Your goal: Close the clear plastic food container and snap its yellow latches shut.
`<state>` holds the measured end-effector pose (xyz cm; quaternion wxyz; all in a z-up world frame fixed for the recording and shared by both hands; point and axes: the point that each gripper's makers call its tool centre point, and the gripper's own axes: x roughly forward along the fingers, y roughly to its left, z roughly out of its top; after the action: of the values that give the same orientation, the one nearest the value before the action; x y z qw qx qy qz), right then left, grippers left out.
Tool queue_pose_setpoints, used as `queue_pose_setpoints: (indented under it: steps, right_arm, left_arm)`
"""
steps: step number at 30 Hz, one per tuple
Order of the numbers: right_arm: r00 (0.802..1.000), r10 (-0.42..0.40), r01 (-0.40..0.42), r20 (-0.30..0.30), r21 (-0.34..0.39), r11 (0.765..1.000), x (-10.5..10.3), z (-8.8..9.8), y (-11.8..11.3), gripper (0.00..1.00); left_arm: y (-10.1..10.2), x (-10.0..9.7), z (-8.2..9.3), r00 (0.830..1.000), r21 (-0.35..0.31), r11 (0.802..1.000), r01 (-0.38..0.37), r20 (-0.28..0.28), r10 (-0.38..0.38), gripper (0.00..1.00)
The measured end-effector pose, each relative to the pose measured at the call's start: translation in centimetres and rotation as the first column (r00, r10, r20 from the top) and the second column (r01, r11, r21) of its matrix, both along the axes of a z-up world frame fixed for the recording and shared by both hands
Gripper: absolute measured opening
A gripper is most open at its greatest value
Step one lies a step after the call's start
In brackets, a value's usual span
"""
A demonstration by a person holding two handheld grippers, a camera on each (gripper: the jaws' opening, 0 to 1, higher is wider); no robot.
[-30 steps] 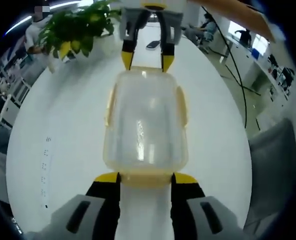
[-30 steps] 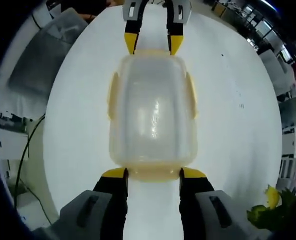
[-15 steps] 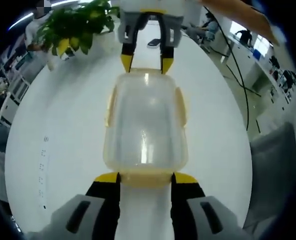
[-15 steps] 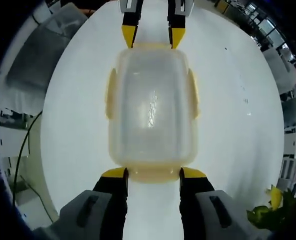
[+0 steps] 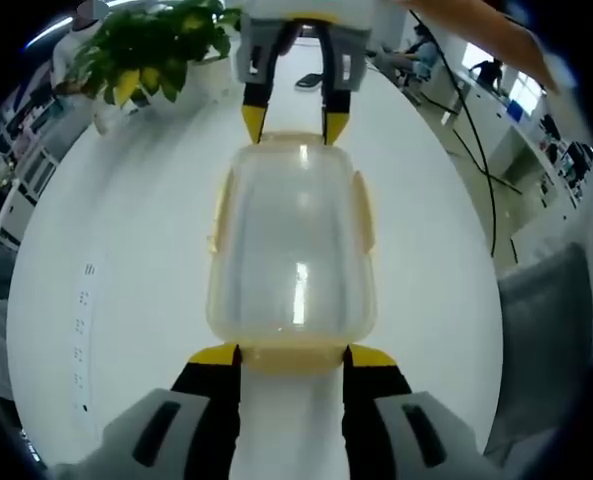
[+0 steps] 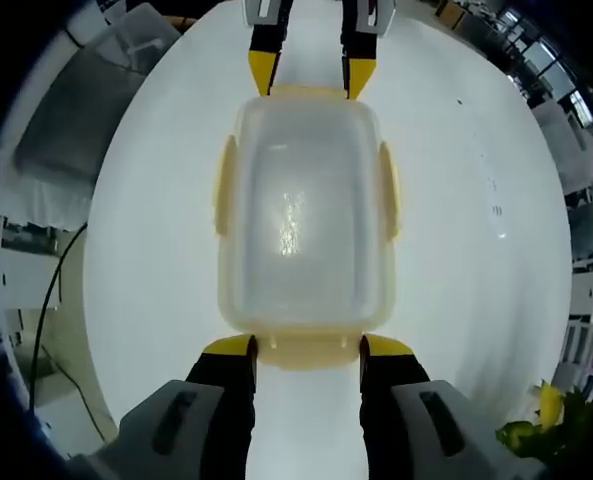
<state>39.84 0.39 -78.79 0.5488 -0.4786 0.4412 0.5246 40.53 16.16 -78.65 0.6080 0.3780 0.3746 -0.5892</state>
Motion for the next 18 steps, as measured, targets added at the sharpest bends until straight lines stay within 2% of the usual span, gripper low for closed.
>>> queue_pose_setpoints:
  steps: [2, 6, 8, 9, 10, 11, 12, 14, 18]
  right_arm:
    - [1.000, -0.005, 0.005, -0.005, 0.002, 1.000, 0.0, -0.1, -0.1, 0.37]
    - [1.000, -0.016, 0.016, -0.017, 0.001, 1.000, -0.1, -0.4, -0.2, 0.37]
    - [1.000, -0.014, 0.014, -0.019, -0.007, 1.000, -0.2, -0.6, -0.3, 0.38]
    - [1.000, -0.015, 0.015, -0.018, -0.007, 1.000, -0.2, -0.5, -0.3, 0.38]
    - [1.000, -0.016, 0.016, -0.018, -0.007, 1.000, -0.2, -0.5, -0.3, 0.38]
    - [1.000, -0.014, 0.014, -0.018, -0.007, 1.000, -0.2, -0.5, -0.3, 0.38]
    - [1.000, -0.014, 0.014, -0.019, -0.007, 1.000, -0.2, -0.5, -0.3, 0.38]
    - [1.000, -0.016, 0.016, -0.018, -0.009, 1.000, -0.3, -0.5, -0.4, 0.38]
    - [0.999, -0.026, 0.025, -0.018, -0.018, 1.000, -0.3, -1.0, -0.6, 0.38]
  left_arm:
    - [0.0, 0.0, 0.0, 1.000, -0.001, 1.000, 0.007, 0.000, -0.007, 0.34]
    - [0.0, 0.0, -0.4, 0.998, 0.038, 0.998, 0.050, 0.027, -0.051, 0.34]
    - [0.2, 0.2, -0.7, 0.991, 0.075, 0.992, 0.102, 0.077, -0.108, 0.34]
    - [0.2, 0.3, -0.8, 0.990, 0.083, 0.991, 0.104, 0.087, -0.111, 0.33]
    - [0.1, 0.8, -0.7, 0.984, 0.084, 0.989, 0.118, 0.123, -0.128, 0.29]
    - [0.2, 1.0, -0.7, 0.984, 0.089, 0.989, 0.115, 0.126, -0.126, 0.22]
    - [0.2, 0.9, -0.7, 0.986, 0.087, 0.990, 0.110, 0.116, -0.120, 0.21]
    - [0.1, 0.6, -0.7, 0.990, 0.080, 0.992, 0.099, 0.088, -0.106, 0.24]
    - [0.2, 0.7, -0.7, 0.988, 0.080, 0.991, 0.106, 0.100, -0.114, 0.24]
